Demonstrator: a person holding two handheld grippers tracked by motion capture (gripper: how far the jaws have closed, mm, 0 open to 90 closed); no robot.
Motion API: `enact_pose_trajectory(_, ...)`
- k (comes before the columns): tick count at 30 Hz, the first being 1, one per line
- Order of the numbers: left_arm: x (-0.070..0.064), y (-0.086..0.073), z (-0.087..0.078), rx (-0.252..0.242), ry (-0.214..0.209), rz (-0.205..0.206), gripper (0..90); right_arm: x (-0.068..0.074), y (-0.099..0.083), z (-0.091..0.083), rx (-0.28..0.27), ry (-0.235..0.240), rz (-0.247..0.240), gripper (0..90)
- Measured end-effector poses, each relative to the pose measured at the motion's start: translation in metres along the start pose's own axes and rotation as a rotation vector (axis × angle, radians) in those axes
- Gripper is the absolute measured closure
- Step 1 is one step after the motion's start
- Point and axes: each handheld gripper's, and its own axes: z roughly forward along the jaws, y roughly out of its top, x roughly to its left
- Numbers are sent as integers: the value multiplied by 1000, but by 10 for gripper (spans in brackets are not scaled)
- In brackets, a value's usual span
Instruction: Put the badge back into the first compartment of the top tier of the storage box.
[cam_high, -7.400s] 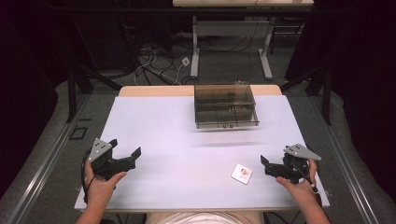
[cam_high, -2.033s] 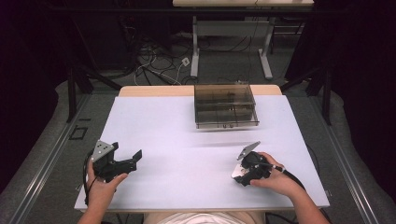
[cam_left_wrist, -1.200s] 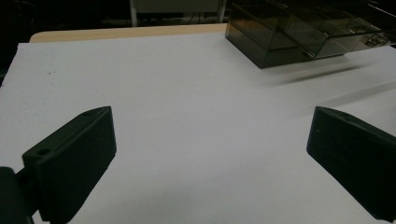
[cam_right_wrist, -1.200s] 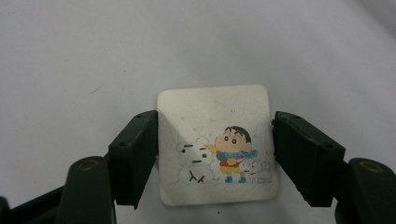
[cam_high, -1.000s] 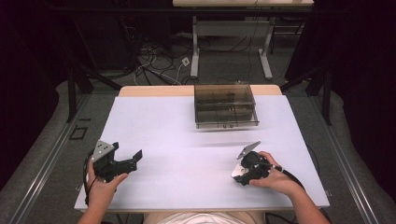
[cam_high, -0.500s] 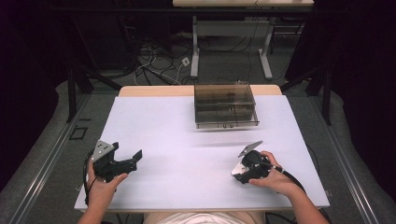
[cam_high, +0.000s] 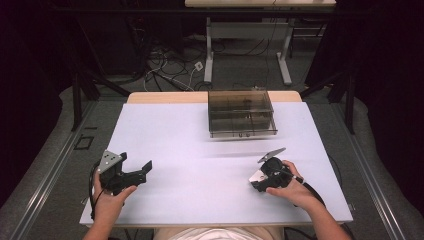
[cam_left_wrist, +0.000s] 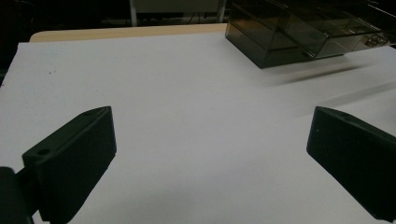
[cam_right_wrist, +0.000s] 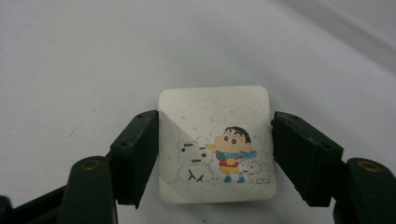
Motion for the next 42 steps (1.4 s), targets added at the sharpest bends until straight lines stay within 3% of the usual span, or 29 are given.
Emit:
enact_pose_trajectory(3,0,0,0,0,-2,-3,15,-2,0,-1,-19,-5,1,328)
enact_pose_trajectory(4,0,0,0,0,-2,-4,15,-2,-1,0,-36,-8,37,327)
enact_pose_trajectory(6,0,0,0,-2,-2,-4,15,-3,-1,-1,-34,-18,23,328)
enact_pose_trajectory(7,0,0,0,-2,-2,-5,15,-5,1,-6,15,-30,31,327)
enact_pose_trajectory(8,0,0,0,-3,-2,-4,15,-4,0,-2,-53,-28,56,328)
enact_pose_trajectory(12,0,0,0,-4,-2,-4,15,-7,-1,-3,-68,-35,73,328)
enact_pose_trajectory(27,0,0,0,-2,-2,0,15,-22,-2,-8,-132,-105,227,328)
enact_pose_trajectory(42,0,0,-1,-1,-6,0,15,-30,-5,-11,-176,-161,299,328)
